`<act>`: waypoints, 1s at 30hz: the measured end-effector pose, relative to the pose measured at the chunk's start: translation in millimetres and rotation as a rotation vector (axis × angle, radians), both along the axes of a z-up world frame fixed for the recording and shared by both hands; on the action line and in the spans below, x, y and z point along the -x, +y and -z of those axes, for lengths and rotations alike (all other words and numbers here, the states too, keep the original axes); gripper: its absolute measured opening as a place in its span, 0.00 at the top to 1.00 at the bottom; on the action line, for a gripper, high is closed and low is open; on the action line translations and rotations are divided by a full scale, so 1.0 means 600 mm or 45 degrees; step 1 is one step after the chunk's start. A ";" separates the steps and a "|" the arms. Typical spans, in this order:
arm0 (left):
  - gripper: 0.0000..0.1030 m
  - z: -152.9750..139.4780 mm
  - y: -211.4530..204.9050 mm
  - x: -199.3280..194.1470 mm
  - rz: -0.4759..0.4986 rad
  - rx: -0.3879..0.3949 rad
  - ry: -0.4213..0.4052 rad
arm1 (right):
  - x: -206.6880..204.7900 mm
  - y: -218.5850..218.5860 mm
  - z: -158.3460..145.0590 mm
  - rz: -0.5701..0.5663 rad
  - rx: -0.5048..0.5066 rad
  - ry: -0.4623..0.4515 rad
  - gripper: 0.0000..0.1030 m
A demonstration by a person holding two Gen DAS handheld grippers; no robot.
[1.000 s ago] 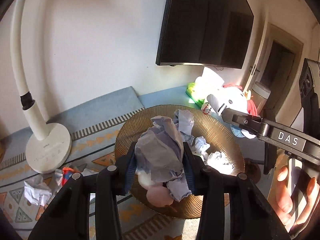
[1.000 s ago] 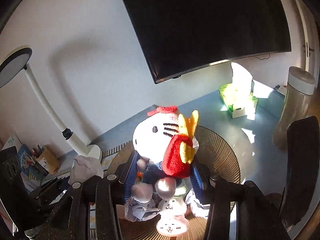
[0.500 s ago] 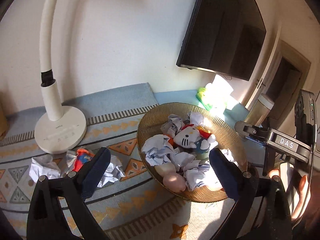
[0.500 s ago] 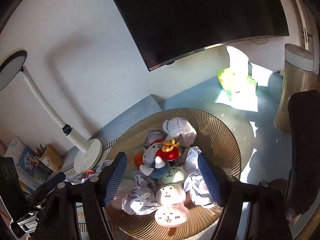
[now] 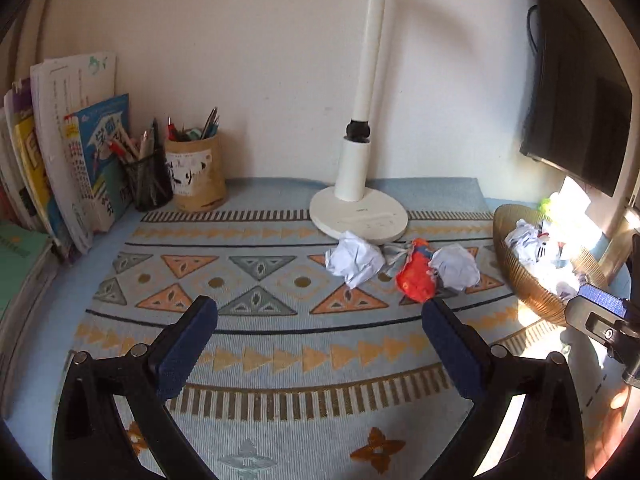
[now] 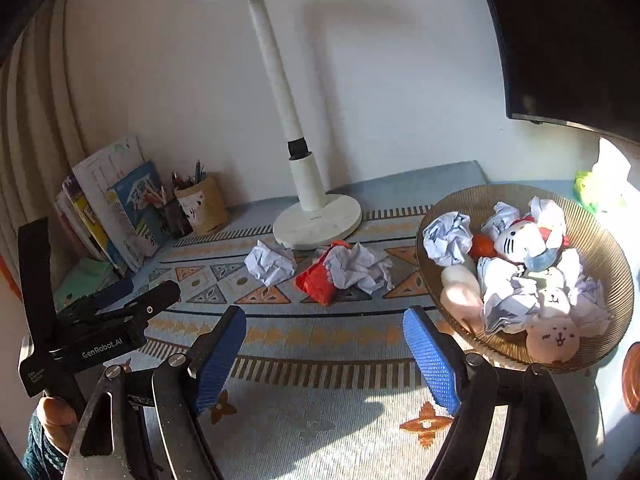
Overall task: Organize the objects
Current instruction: 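Grasp a white paper ball with the left tool while the right tool grasps another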
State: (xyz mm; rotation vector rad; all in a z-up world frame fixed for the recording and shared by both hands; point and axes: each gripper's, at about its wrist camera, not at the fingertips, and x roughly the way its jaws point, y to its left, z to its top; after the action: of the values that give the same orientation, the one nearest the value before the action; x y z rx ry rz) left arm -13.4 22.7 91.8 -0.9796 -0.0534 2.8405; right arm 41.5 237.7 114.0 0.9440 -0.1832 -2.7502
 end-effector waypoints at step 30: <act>0.01 0.023 -0.011 0.078 0.221 -0.082 -0.221 | 0.120 -0.004 0.079 0.100 0.324 -0.323 0.23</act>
State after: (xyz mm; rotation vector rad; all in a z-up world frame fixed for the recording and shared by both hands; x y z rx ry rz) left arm -60.2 16.2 77.7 -1.1542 -0.0733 2.5762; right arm -30.6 235.3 66.6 1.2294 -0.6090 -2.5828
